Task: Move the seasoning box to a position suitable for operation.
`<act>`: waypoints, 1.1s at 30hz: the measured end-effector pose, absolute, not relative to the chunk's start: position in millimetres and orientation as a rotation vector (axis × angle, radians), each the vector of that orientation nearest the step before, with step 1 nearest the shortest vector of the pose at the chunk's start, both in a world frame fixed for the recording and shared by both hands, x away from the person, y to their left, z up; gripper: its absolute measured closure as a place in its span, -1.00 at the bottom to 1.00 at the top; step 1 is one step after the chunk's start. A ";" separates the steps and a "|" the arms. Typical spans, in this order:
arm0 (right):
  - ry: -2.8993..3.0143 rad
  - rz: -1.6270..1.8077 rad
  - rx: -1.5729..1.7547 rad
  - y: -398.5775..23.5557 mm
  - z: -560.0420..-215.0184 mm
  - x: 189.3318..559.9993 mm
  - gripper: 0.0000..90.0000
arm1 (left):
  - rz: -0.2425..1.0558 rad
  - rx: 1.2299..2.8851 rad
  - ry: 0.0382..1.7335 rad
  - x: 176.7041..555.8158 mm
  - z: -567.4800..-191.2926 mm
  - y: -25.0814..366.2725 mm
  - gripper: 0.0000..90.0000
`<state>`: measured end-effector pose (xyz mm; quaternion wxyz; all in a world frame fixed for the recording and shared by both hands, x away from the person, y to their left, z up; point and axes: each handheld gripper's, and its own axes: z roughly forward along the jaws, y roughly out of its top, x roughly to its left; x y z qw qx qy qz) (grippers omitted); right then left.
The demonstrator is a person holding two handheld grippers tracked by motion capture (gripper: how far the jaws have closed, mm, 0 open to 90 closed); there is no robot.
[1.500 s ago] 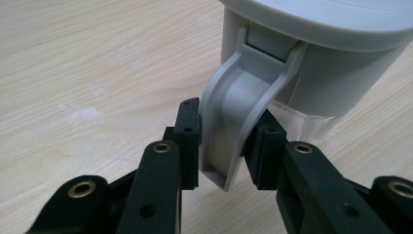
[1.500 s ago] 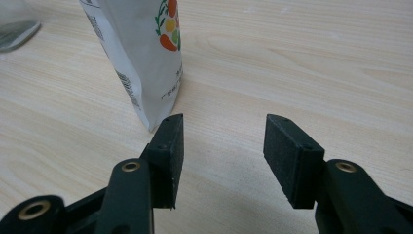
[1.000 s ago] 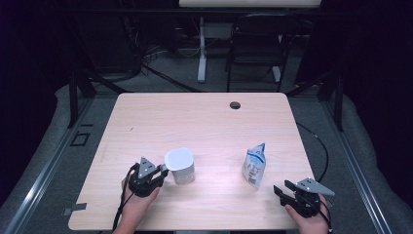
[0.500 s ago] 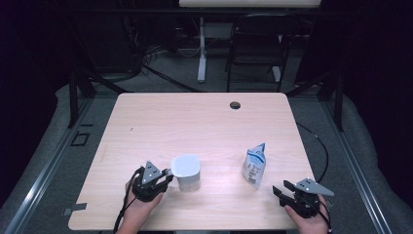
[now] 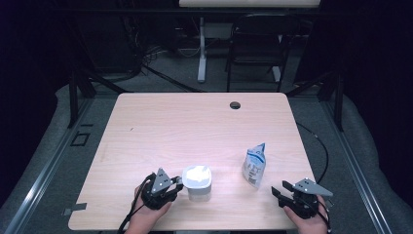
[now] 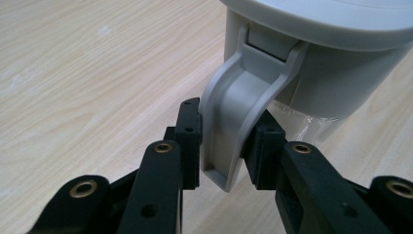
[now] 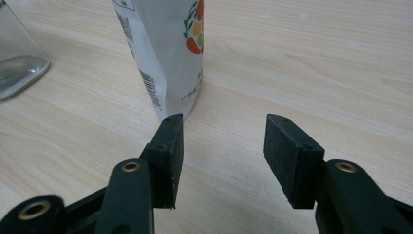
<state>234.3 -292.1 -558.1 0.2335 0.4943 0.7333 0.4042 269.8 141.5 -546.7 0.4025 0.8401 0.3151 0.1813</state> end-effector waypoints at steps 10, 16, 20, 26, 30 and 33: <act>2.018 1.119 1.353 -290.3 -558.7 234.4 0.11 | 0.444 2.135 0.781 264.0 -547.3 139.8 0.58; 2.032 1.110 1.351 -289.5 -559.0 235.2 0.12 | 0.443 2.128 0.783 264.3 -548.5 141.0 0.58; 2.031 1.112 1.350 -289.0 -558.8 235.1 0.12 | 0.409 2.113 0.797 264.7 -548.5 142.3 0.55; 2.041 1.131 1.351 -287.6 -557.0 233.3 0.16 | 0.376 2.085 0.827 262.2 -544.1 148.5 0.37; 2.061 1.097 1.329 -285.2 -555.8 232.6 0.17 | 0.356 2.072 0.843 260.4 -541.9 151.6 0.25; 2.059 1.099 1.308 -282.9 -552.6 231.1 0.18 | 0.319 2.057 0.843 258.0 -538.8 155.2 0.20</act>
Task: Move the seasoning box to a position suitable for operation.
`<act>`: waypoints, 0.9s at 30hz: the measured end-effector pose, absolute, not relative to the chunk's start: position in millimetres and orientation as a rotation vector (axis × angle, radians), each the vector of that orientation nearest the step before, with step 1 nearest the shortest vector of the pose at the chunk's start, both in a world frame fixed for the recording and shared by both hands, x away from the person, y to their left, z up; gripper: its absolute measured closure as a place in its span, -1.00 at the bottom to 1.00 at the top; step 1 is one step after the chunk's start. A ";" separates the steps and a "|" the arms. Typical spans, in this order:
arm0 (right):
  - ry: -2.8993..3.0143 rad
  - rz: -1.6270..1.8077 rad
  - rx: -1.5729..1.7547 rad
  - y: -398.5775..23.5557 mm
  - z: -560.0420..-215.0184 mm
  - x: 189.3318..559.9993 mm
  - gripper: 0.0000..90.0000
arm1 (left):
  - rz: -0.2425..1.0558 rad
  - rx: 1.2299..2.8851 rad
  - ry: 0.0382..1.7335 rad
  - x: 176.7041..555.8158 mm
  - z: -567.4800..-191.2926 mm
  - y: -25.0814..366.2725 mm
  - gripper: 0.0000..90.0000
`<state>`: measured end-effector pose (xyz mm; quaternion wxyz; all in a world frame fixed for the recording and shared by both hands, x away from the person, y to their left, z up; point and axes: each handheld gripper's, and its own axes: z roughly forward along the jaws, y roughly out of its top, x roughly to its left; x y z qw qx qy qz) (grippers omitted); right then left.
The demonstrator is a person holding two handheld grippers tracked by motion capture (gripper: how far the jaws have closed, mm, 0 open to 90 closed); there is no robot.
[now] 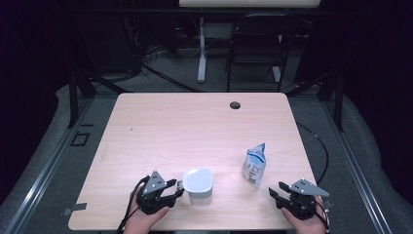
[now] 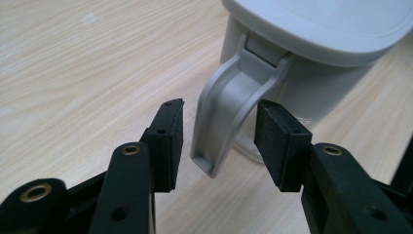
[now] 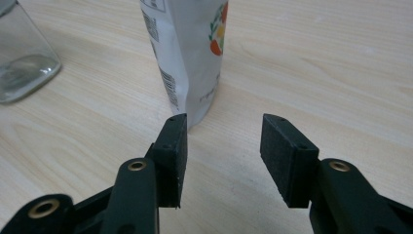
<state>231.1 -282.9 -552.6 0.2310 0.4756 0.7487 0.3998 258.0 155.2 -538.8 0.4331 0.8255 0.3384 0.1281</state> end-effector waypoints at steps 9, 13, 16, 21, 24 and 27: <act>2.044 1.128 1.227 -272.9 -536.6 222.3 0.26 | 0.282 2.022 0.826 250.0 -522.3 168.4 0.21; 2.063 1.138 1.206 -267.6 -532.1 219.0 0.38 | 0.292 1.999 0.840 249.2 -515.0 170.6 0.21; 2.070 1.135 1.183 -264.3 -530.0 217.4 0.41 | 0.304 1.981 0.844 249.4 -511.8 171.8 0.19; 2.088 1.141 1.119 -256.2 -527.5 215.3 0.44 | 0.315 1.959 0.855 251.8 -508.2 174.7 0.18; 2.095 1.154 1.107 -252.6 -527.0 214.8 0.49 | 0.319 1.952 0.865 253.4 -507.2 175.0 0.17; 2.125 1.169 1.092 -250.8 -526.4 214.5 0.59 | 0.324 1.953 0.874 254.6 -506.1 174.9 0.15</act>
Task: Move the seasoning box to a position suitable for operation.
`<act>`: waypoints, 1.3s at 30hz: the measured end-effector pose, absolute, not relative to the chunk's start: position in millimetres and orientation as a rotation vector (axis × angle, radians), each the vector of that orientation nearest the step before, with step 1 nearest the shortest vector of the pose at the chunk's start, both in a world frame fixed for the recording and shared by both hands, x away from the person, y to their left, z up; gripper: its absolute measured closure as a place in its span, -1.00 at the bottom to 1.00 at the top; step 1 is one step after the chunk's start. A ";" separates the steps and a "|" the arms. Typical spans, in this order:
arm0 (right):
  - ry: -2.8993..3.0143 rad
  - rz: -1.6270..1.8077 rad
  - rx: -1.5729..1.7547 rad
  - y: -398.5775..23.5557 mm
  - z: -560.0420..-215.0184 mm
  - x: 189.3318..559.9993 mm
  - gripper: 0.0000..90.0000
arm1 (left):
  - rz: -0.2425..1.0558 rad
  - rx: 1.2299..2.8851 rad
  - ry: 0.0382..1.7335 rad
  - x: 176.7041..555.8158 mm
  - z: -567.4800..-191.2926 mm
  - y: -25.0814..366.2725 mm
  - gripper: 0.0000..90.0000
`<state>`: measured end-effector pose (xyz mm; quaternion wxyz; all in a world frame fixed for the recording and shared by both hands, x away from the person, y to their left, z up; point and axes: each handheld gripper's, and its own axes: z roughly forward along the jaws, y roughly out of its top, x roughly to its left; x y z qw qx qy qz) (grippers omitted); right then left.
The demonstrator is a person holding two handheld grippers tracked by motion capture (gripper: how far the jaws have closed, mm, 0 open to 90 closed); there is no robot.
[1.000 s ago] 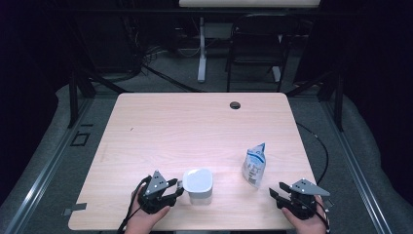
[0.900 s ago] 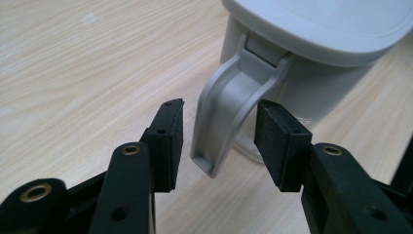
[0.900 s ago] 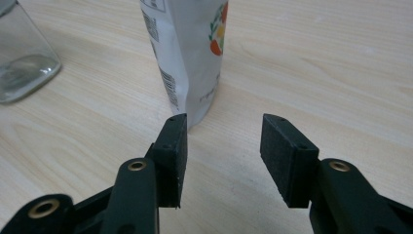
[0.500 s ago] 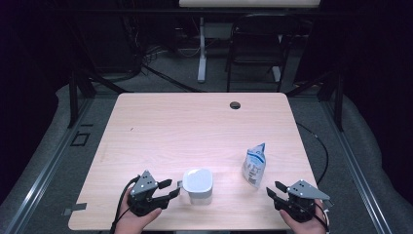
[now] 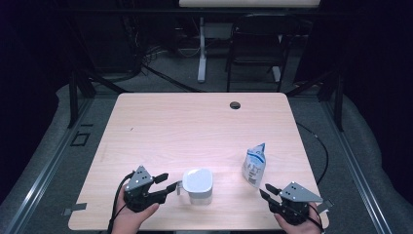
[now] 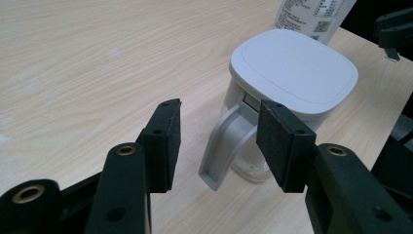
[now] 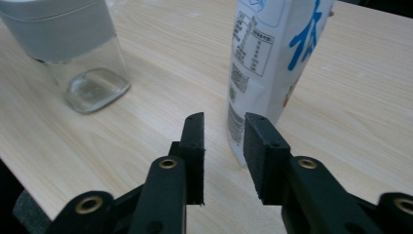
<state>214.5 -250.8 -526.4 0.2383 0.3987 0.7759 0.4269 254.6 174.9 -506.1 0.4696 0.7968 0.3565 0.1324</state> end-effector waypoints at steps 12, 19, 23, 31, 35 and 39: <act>2.139 1.182 1.042 -242.2 -522.3 212.5 0.80 | 0.318 1.955 0.872 263.7 -500.4 171.8 0.28; 2.142 1.200 1.043 -237.5 -521.9 213.6 0.88 | 0.331 1.965 0.853 266.4 -496.1 167.5 0.46; 2.158 1.207 1.038 -233.3 -521.2 214.9 0.90 | 0.339 1.966 0.831 267.3 -493.3 162.3 0.54; 2.176 1.197 1.026 -226.8 -523.4 217.3 0.95 | 0.374 1.978 0.796 265.8 -489.6 157.2 0.77; 2.183 1.192 1.024 -224.7 -524.4 218.3 1.00 | 0.356 1.980 0.783 265.5 -489.8 154.6 0.91; 2.183 1.194 1.017 -222.5 -524.1 218.7 1.00 | 0.348 1.989 0.763 265.4 -489.8 150.7 1.00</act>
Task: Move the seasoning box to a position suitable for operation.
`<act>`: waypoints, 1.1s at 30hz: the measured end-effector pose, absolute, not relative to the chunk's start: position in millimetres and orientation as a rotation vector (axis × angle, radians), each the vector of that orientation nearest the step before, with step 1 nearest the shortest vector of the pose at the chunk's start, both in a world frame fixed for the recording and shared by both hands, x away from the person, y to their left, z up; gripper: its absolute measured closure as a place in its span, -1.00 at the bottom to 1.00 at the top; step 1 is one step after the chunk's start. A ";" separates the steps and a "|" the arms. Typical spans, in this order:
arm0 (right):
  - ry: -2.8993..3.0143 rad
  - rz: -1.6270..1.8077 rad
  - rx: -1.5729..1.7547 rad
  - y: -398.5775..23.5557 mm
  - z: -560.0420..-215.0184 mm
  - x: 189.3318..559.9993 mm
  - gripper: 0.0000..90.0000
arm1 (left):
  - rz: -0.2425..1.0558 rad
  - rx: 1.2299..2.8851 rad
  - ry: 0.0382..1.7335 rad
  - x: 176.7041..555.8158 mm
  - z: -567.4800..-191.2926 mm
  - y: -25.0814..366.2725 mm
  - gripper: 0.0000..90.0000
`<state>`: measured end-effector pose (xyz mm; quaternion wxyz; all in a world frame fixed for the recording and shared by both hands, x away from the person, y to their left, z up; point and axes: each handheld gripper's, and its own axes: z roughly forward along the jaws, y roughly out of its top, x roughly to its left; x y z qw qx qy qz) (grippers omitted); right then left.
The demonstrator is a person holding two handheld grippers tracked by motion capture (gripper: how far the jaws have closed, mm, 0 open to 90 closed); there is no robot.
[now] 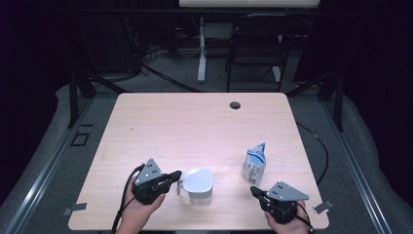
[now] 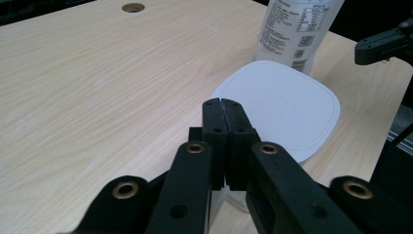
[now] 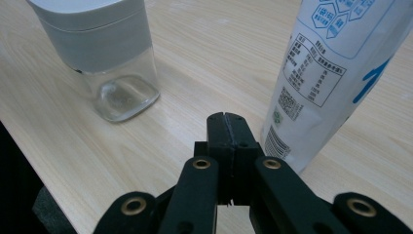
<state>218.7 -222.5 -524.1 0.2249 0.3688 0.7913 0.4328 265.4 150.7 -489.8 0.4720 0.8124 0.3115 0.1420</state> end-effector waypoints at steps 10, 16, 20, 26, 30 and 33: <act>2.198 1.194 0.993 -215.9 -526.0 219.1 0.98 | 0.348 2.007 0.738 264.1 -489.3 142.0 1.00; 2.211 1.183 0.985 -213.8 -526.2 219.5 0.98 | 0.346 2.016 0.740 265.0 -491.9 140.6 1.00; 2.223 1.207 0.976 -210.9 -526.4 220.6 0.99 | 0.342 2.012 0.742 265.5 -492.2 141.1 1.00; 2.237 1.199 0.963 -205.4 -527.9 225.2 0.96 | 0.344 2.015 0.740 265.1 -492.3 141.1 1.00; 2.276 1.199 0.933 -196.7 -527.0 229.0 1.00 | 0.348 2.017 0.739 264.9 -492.1 140.9 1.00; 2.287 1.188 0.916 -192.5 -525.2 230.0 1.00 | 0.350 2.018 0.739 264.8 -492.1 140.8 1.00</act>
